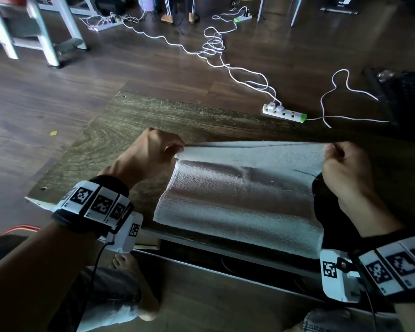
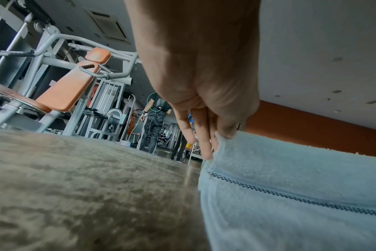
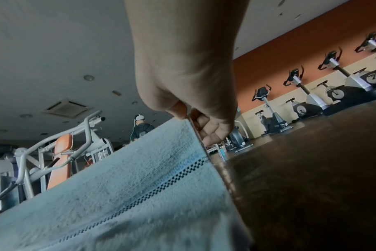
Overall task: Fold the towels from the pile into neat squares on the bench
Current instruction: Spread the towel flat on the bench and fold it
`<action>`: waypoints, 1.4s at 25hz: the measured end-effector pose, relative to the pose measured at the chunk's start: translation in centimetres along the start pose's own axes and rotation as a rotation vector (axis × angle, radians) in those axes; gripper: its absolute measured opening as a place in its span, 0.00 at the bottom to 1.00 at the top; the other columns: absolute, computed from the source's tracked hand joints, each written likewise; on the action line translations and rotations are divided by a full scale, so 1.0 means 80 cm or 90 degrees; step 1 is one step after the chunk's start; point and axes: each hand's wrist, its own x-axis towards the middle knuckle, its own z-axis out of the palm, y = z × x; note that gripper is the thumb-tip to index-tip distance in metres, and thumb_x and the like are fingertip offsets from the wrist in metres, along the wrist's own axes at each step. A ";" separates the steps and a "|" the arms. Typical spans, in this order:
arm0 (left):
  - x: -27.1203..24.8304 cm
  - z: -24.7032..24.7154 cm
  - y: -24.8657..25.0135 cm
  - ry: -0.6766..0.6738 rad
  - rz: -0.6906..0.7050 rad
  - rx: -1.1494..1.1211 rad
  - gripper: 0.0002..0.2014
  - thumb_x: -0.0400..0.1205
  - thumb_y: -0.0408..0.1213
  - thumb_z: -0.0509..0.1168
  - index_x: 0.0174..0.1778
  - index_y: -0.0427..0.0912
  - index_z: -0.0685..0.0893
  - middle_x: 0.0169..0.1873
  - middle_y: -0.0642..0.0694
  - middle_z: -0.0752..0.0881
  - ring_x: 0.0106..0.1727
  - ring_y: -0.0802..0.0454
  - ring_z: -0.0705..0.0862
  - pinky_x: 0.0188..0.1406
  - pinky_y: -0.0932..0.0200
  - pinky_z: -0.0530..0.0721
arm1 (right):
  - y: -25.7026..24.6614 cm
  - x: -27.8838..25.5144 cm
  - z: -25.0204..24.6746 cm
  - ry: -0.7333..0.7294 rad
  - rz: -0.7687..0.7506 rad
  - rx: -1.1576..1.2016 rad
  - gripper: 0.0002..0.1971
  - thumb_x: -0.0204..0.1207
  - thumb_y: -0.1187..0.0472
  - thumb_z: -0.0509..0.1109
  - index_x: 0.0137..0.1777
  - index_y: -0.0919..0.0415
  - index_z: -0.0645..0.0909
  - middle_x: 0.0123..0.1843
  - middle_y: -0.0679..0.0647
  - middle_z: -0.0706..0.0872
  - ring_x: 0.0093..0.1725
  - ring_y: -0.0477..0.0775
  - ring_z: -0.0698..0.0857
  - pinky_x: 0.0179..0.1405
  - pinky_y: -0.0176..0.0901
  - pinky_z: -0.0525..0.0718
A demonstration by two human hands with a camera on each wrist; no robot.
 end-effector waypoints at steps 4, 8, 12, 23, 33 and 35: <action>0.011 -0.038 0.026 0.107 0.006 -0.029 0.06 0.80 0.28 0.68 0.48 0.38 0.90 0.41 0.47 0.92 0.36 0.61 0.86 0.42 0.70 0.84 | -0.015 -0.001 -0.031 0.026 -0.022 0.055 0.13 0.87 0.53 0.61 0.65 0.54 0.81 0.55 0.51 0.83 0.53 0.51 0.80 0.51 0.42 0.74; 0.051 -0.090 0.059 0.170 0.029 -0.033 0.05 0.79 0.31 0.66 0.45 0.40 0.88 0.35 0.46 0.89 0.35 0.50 0.86 0.41 0.53 0.85 | -0.046 0.010 -0.064 0.072 -0.068 0.100 0.13 0.81 0.50 0.63 0.56 0.54 0.84 0.50 0.56 0.87 0.54 0.63 0.86 0.56 0.55 0.85; 0.086 -0.141 0.089 0.178 0.024 -0.032 0.09 0.77 0.28 0.65 0.49 0.42 0.87 0.35 0.47 0.89 0.32 0.60 0.82 0.38 0.63 0.81 | -0.096 0.022 -0.108 0.073 -0.091 0.104 0.14 0.79 0.46 0.62 0.49 0.55 0.84 0.47 0.58 0.88 0.52 0.65 0.87 0.57 0.63 0.86; 0.102 -0.235 0.151 0.299 0.002 -0.053 0.07 0.79 0.27 0.65 0.43 0.37 0.89 0.39 0.43 0.90 0.38 0.58 0.86 0.45 0.65 0.85 | -0.155 -0.020 -0.167 0.124 -0.194 0.273 0.11 0.84 0.54 0.63 0.39 0.42 0.79 0.38 0.43 0.81 0.44 0.49 0.82 0.44 0.49 0.82; -0.113 -0.038 0.072 0.026 -0.233 -0.101 0.13 0.82 0.33 0.65 0.34 0.53 0.80 0.22 0.54 0.81 0.23 0.61 0.77 0.26 0.62 0.74 | 0.078 -0.136 -0.082 -0.202 -0.039 0.042 0.07 0.84 0.50 0.64 0.46 0.46 0.81 0.48 0.54 0.87 0.50 0.57 0.88 0.55 0.65 0.86; -0.128 -0.028 0.072 0.003 -0.257 -0.092 0.13 0.82 0.33 0.66 0.32 0.52 0.80 0.20 0.53 0.79 0.20 0.63 0.77 0.20 0.71 0.71 | 0.078 -0.144 -0.083 -0.208 -0.037 -0.008 0.07 0.84 0.52 0.64 0.46 0.49 0.81 0.47 0.54 0.87 0.47 0.56 0.88 0.51 0.60 0.87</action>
